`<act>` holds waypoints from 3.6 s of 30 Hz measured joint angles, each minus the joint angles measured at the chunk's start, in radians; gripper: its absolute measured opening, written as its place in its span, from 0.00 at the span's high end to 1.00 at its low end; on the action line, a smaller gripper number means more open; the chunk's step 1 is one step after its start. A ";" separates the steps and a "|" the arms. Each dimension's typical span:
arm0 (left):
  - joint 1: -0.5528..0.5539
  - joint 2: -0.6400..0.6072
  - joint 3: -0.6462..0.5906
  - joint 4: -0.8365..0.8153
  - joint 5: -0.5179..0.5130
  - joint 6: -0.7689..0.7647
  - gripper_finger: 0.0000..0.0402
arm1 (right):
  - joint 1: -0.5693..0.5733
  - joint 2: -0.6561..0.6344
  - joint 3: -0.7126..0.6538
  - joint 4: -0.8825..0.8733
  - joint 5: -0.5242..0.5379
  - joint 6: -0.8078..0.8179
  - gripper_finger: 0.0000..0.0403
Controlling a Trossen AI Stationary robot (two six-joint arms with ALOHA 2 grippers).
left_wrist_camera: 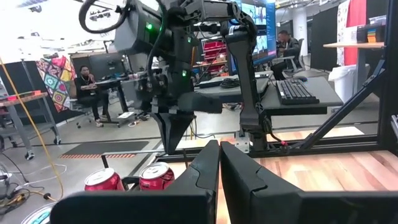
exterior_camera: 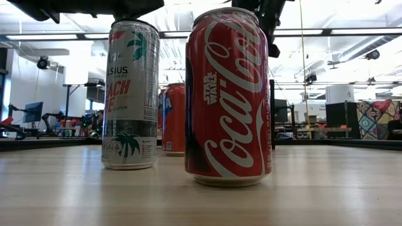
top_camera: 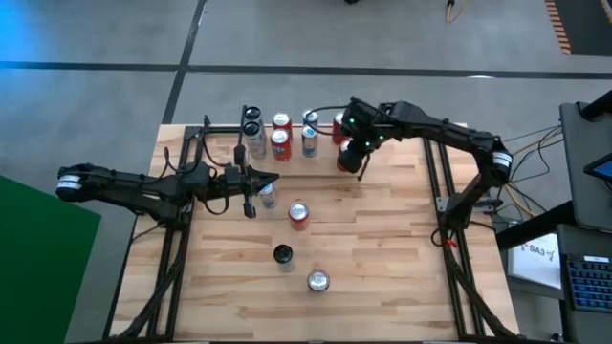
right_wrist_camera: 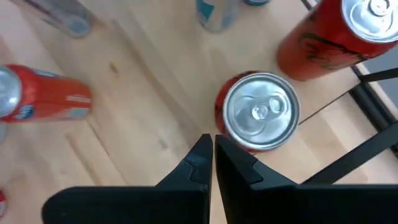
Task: Place canned beverage on shelf
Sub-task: Put the top red soda can on the shelf aligned with the other red soda can
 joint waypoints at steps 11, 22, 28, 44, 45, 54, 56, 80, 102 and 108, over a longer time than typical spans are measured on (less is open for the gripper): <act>0.000 0.000 0.000 0.001 0.000 0.043 1.00 | -0.001 0.068 -0.006 0.035 0.083 -0.020 0.98; 0.000 0.000 0.000 0.000 0.000 0.044 1.00 | -0.001 0.106 -0.006 0.067 0.107 -0.031 0.98; 0.000 0.000 0.000 -0.003 0.000 0.044 1.00 | -0.001 0.109 -0.007 0.118 0.112 -0.057 0.98; 0.000 0.000 0.000 -0.008 0.000 0.044 1.00 | -0.054 0.108 0.103 0.138 0.272 -0.160 0.98; 0.000 0.000 0.000 -0.007 0.000 0.044 1.00 | -0.068 0.108 0.101 0.151 0.272 -0.159 0.98; 0.000 0.000 0.000 -0.007 0.000 0.044 1.00 | -0.191 0.112 0.025 0.339 0.179 -0.136 0.98; 0.000 0.000 0.000 -0.005 0.000 0.051 1.00 | -0.204 0.122 0.012 0.391 0.157 -0.104 0.98; 0.000 0.000 0.000 -0.006 -0.001 0.096 1.00 | -0.184 0.187 0.008 0.326 0.185 -0.049 0.98; 0.000 0.000 0.000 -0.007 -0.002 0.096 1.00 | -0.115 0.159 0.008 0.218 0.172 0.012 0.98; 0.000 0.000 0.000 -0.007 -0.002 0.096 1.00 | -0.100 0.155 0.028 0.193 0.159 0.004 0.98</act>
